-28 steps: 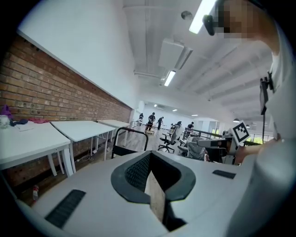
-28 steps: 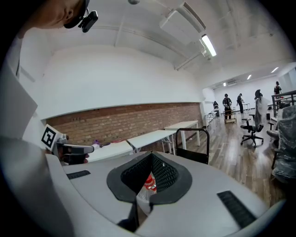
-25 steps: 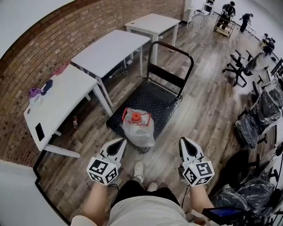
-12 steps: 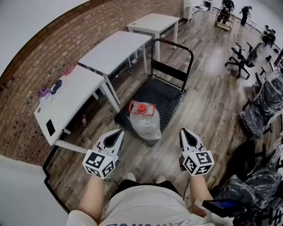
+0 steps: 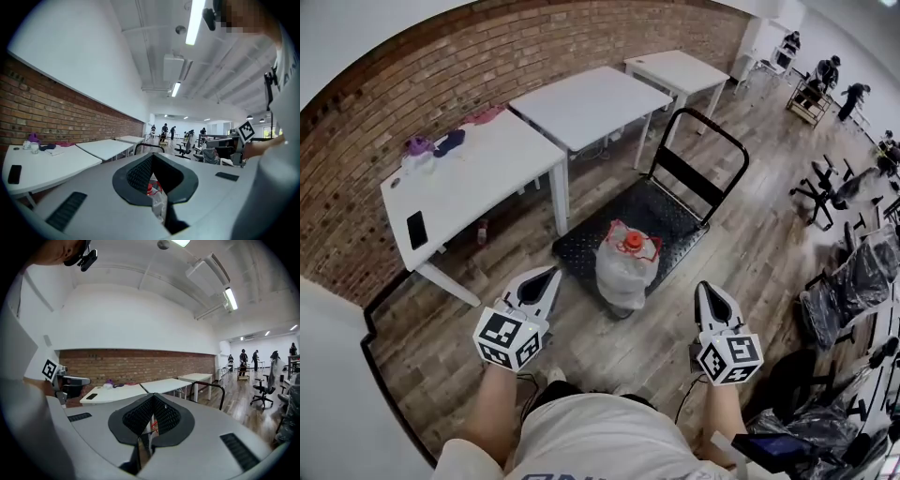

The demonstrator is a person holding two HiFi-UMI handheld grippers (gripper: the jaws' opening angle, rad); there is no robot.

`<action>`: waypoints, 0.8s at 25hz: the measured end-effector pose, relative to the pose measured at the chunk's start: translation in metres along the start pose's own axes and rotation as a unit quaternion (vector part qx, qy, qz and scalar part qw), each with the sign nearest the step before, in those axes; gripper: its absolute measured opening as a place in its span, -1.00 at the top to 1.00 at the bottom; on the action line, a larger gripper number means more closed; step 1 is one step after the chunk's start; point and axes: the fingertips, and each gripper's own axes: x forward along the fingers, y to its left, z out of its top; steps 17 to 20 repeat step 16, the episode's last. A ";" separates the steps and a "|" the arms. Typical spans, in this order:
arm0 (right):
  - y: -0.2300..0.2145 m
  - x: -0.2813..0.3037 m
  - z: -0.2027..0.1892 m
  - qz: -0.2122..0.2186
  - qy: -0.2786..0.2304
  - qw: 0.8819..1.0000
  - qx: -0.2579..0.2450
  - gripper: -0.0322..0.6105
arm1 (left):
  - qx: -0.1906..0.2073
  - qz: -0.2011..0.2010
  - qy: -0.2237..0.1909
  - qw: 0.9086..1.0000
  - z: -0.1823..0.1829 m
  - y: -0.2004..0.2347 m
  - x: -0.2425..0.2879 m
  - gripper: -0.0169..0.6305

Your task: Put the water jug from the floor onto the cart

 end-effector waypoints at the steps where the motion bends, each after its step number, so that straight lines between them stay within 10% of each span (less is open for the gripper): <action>1: 0.006 0.003 -0.002 0.001 0.007 1.000 -0.001 0.89 | -0.002 0.004 -0.001 1.000 -0.001 0.008 -0.004 0.95; 20: 0.016 0.008 -0.027 -0.019 0.045 0.999 0.000 0.89 | -0.029 -0.040 0.000 0.999 -0.017 0.008 0.001 0.95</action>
